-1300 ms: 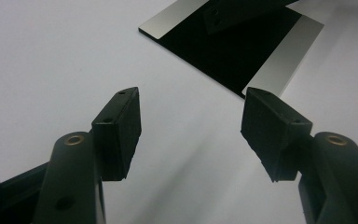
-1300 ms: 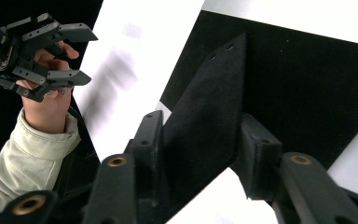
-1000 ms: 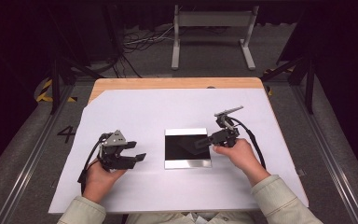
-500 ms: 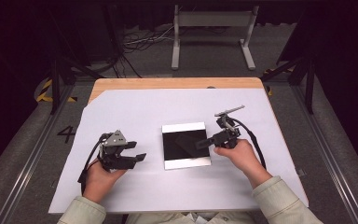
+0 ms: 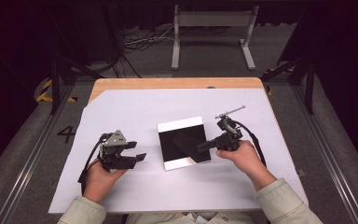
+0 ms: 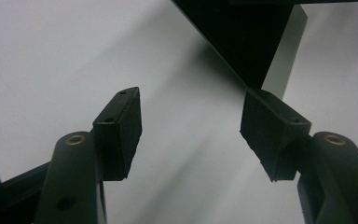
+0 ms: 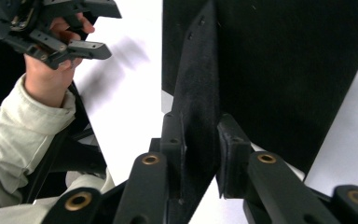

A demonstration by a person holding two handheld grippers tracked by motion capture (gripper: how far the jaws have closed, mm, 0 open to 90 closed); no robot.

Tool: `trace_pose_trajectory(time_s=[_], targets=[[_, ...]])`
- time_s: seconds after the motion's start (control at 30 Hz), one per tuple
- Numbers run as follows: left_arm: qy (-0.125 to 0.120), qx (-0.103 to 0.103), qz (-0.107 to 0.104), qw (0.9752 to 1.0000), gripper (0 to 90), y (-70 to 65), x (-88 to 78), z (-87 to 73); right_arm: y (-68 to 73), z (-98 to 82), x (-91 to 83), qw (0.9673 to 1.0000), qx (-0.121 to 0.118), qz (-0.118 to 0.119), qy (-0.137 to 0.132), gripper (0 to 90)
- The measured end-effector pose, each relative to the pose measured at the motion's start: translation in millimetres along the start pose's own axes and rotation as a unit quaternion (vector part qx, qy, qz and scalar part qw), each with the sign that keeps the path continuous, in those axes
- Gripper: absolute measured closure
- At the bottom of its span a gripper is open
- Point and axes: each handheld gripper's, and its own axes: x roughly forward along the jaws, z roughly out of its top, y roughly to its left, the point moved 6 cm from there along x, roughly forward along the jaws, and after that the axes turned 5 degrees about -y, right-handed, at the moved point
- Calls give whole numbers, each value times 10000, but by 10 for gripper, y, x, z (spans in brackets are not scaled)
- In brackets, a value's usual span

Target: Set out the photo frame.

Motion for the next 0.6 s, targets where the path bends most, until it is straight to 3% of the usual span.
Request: trace_pose_trajectory(time_s=[0.37, 0.47, 0.6], targets=[[-32, 10, 30, 10000, 395, 6, -6, 3, 108, -23, -27, 9993, -60, 366, -6, 854], [-33, 7, 30, 10000, 395, 9, -6, 2, 151, -25, -29, 9984, -78, 566, -33, 871], [-40, 21, 33, 10000, 394, 9, -6, 4, 197, -23, -29, 9983, -138, 560, -53, 872]])
